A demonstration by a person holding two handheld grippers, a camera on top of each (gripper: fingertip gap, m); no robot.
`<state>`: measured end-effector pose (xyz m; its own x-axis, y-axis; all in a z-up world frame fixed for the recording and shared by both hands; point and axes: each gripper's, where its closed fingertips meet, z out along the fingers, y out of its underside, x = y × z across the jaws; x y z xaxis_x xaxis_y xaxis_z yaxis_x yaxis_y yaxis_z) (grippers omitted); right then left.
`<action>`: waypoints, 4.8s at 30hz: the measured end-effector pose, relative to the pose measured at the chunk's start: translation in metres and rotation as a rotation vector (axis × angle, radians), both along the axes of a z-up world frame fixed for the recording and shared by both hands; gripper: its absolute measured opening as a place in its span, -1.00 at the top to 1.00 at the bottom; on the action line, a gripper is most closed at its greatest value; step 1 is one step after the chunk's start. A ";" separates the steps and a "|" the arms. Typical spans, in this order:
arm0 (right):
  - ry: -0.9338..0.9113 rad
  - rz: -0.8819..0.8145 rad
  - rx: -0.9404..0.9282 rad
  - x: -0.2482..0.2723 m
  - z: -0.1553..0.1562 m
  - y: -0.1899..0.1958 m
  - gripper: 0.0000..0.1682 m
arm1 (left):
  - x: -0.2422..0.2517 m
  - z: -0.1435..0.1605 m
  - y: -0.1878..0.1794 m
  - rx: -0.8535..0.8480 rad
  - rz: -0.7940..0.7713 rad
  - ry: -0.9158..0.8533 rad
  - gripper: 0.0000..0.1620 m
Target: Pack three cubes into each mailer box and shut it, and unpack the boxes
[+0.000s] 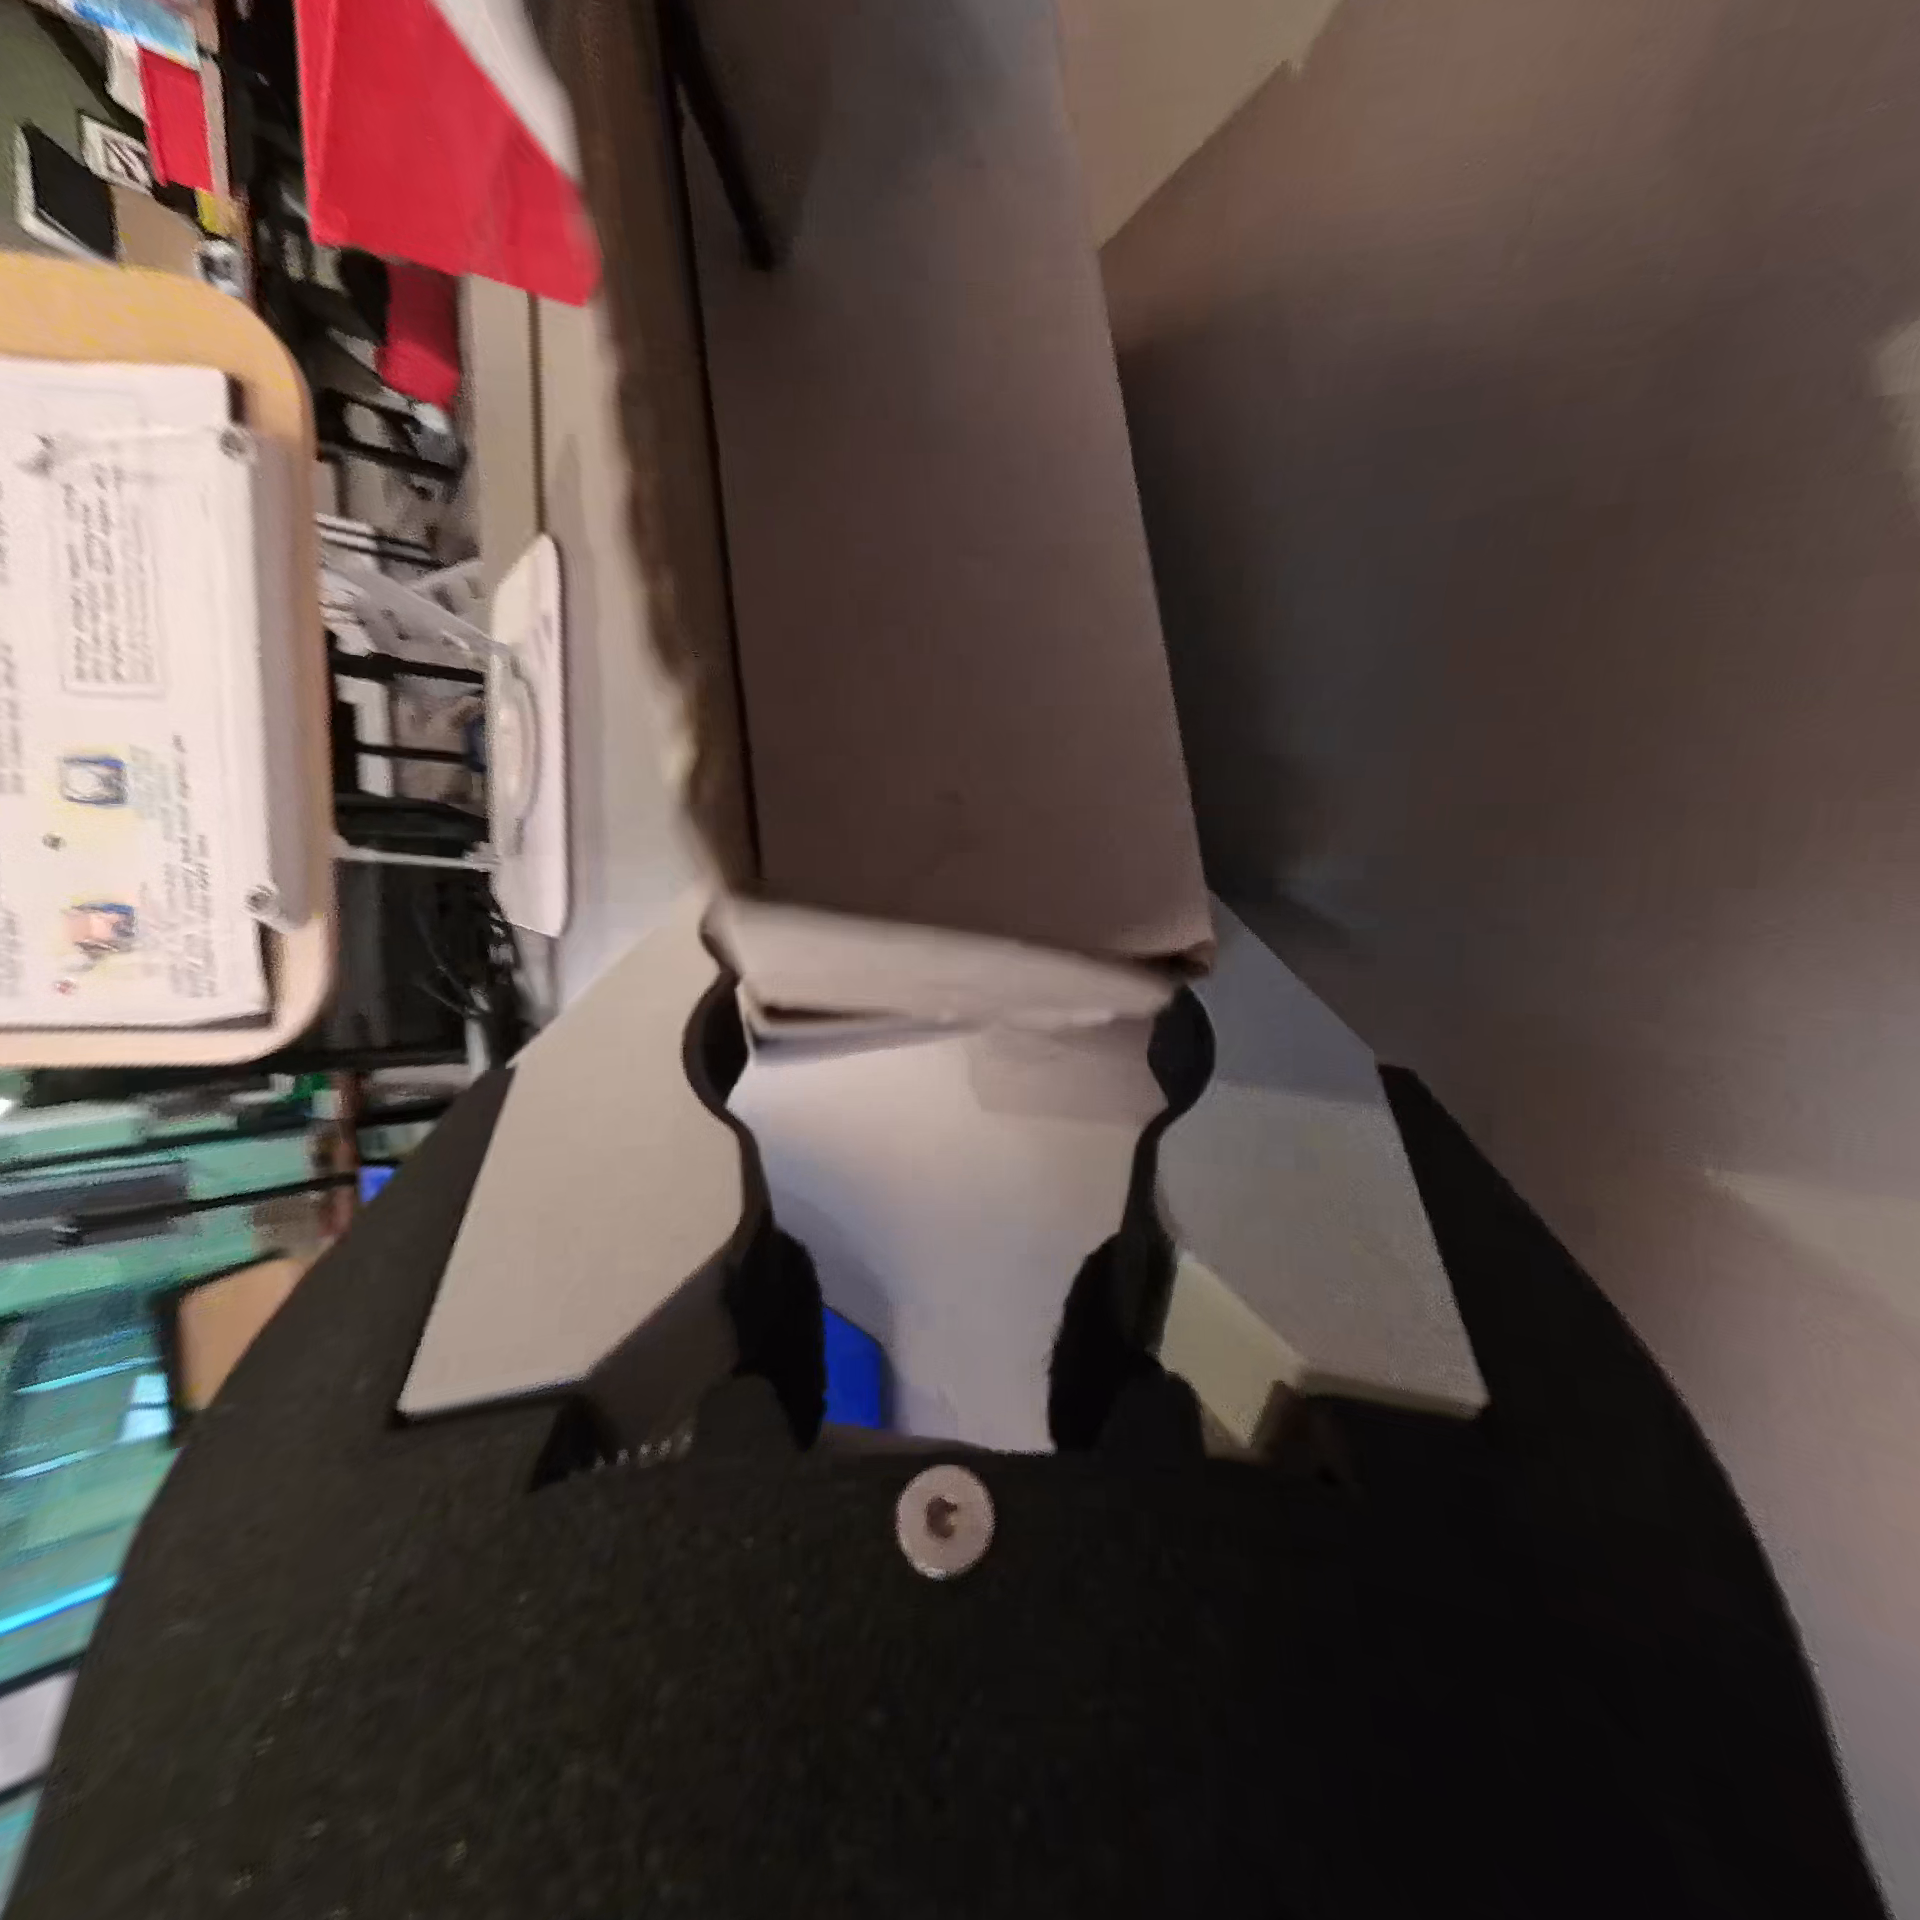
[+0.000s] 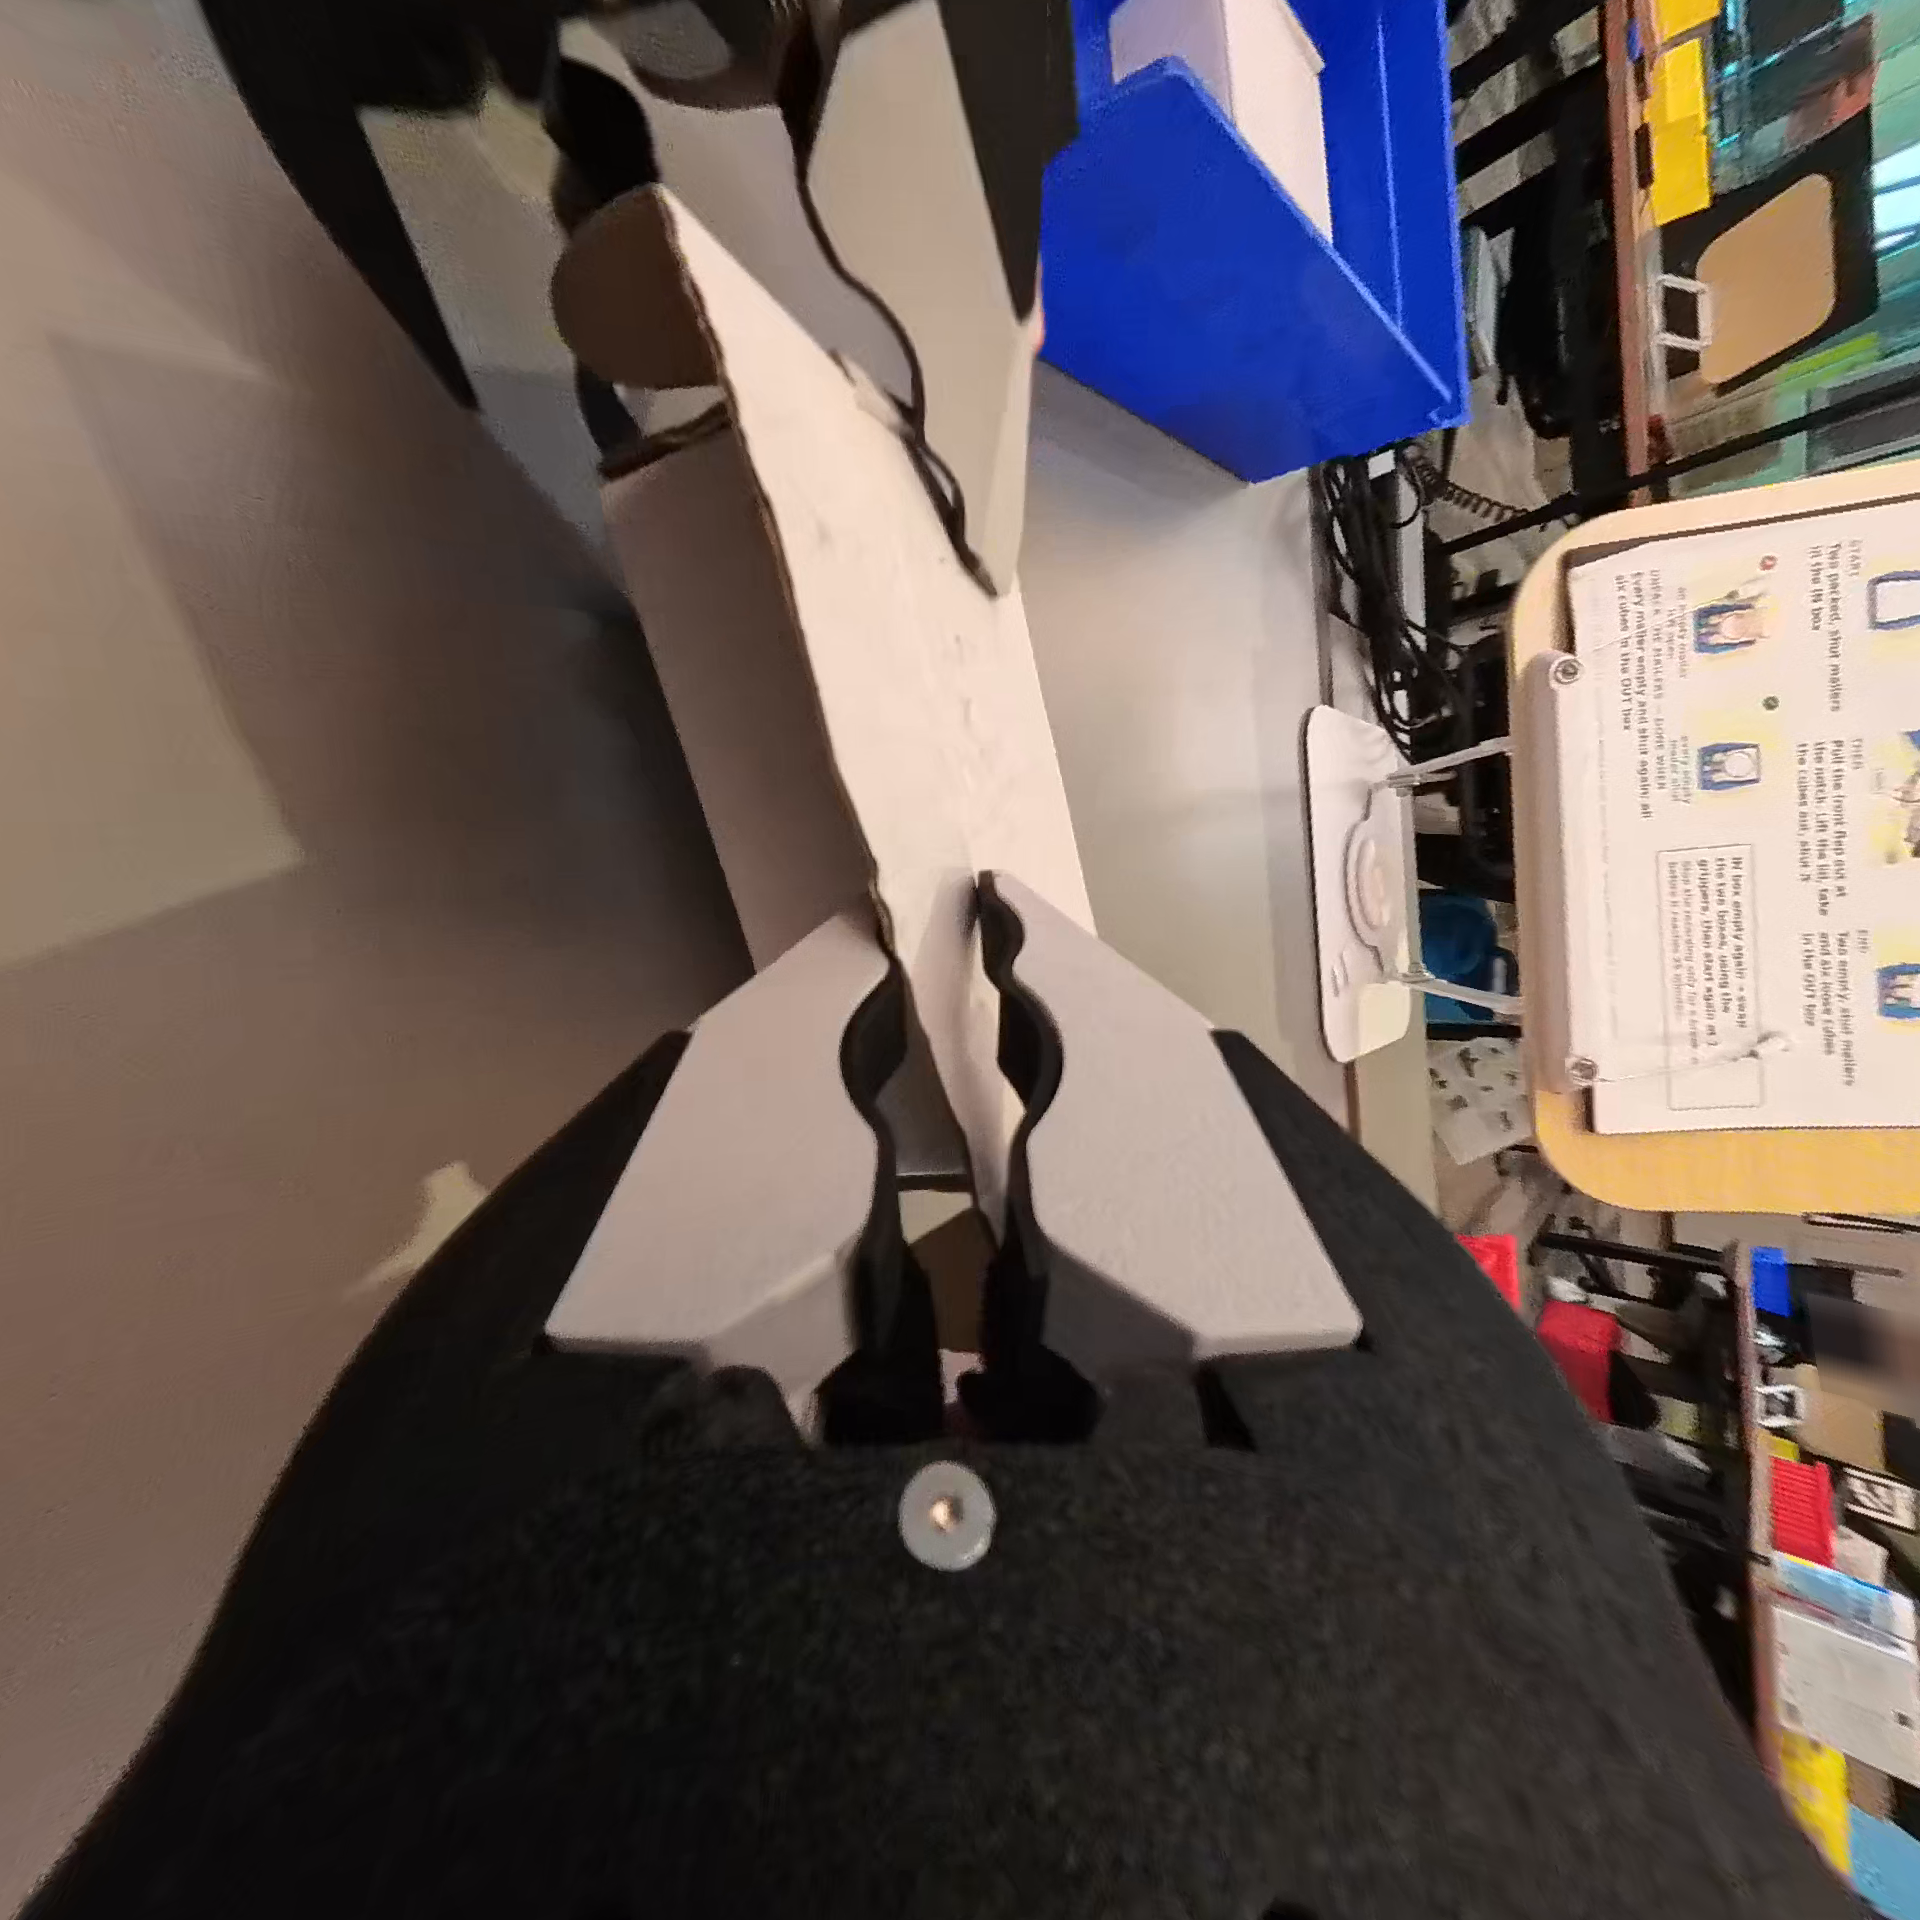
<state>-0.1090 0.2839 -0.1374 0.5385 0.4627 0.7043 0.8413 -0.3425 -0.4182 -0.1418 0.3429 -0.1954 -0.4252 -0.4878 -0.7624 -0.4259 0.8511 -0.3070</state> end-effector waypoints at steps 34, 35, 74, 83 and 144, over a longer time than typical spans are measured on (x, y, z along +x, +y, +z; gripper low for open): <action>0.391 0.001 -0.249 0.024 0.016 0.007 0.99 | -0.003 -0.016 -0.005 -0.752 0.416 -0.001 0.72; 0.403 0.004 -0.259 0.025 0.018 0.006 0.99 | -0.004 -0.016 -0.005 -0.749 0.415 0.001 0.74; 0.134 -0.170 -0.466 0.145 -0.045 0.134 0.97 | 0.009 0.011 -0.012 -0.738 0.311 -0.089 1.00; 0.129 -0.077 -0.417 0.136 -0.015 0.175 0.78 | 0.010 0.020 -0.010 -0.801 0.280 -0.140 0.76; 0.675 -0.921 -0.437 0.054 -0.060 0.084 0.51 | 0.036 0.005 0.008 -0.816 0.433 -0.134 -0.43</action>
